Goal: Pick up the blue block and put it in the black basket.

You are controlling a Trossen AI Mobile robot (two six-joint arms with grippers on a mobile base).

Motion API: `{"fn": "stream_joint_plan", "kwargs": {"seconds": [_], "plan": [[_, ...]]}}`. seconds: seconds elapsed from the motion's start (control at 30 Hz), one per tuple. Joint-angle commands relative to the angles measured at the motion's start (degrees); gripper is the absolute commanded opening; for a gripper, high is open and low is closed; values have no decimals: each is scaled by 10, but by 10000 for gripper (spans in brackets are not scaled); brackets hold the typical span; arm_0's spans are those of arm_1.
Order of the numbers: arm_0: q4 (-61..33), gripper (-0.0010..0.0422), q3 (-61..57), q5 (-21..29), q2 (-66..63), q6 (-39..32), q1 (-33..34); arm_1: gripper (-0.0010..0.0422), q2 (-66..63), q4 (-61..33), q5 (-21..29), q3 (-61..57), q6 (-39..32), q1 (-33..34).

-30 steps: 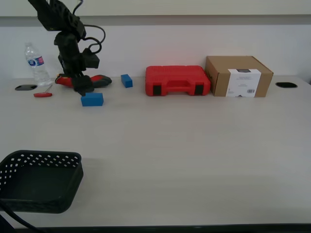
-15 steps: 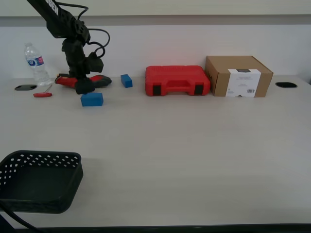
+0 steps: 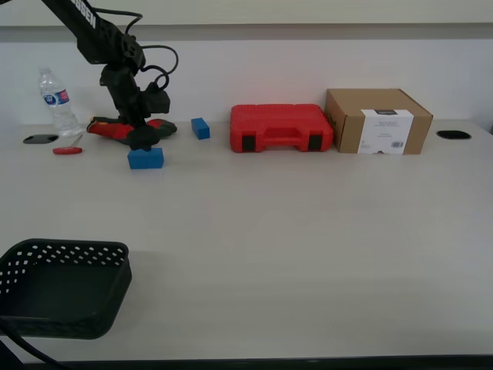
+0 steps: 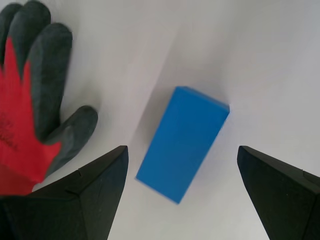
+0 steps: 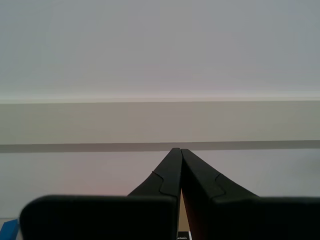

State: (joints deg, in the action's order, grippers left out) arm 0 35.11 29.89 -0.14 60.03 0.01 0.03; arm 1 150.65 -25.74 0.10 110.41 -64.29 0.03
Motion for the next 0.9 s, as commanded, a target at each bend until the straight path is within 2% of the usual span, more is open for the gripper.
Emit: {"fn": "stream_joint_plan", "kwargs": {"seconds": [0.03, 0.07, 0.13, 0.2, 0.33, 0.43, 0.53, 0.63, 0.7, 0.73, 0.9], "plan": [[2, 0, 1, 0, 0, 0, 0, 289, 37, 14, -2, 16, -9, 2], [0, 0, 1, 0, 0, 0, 0, 287, 53, 13, -12, 25, -10, 2], [0, 0, 1, 0, 0, 0, 0, 287, 82, 21, -35, 43, -55, 2], [-1, 0, 1, 0, 0, 0, 0, 295, 94, 43, -39, 53, -65, 2], [-3, 0, 1, 0, 0, 0, 0, 311, 104, 57, -4, 62, -63, -7], [-7, 0, 1, 0, 0, 0, 0, 297, 111, 57, 4, 52, -75, -9], [-9, 0, 1, 0, 0, 0, 0, 236, 115, 44, 6, 48, -66, -9], [-9, 0, 1, 0, 0, 0, 0, 92, 119, 36, 2, 48, -37, -9], [-10, 0, 1, 0, 0, 0, 0, 7, 117, 35, -21, 48, -32, -9], [-9, 0, 1, 0, 0, 0, 0, 0, 114, 27, -35, 54, -23, -8], [-8, 0, 1, 0, 0, 0, 0, -3, 42, -38, -47, 58, 12, -8]]}}
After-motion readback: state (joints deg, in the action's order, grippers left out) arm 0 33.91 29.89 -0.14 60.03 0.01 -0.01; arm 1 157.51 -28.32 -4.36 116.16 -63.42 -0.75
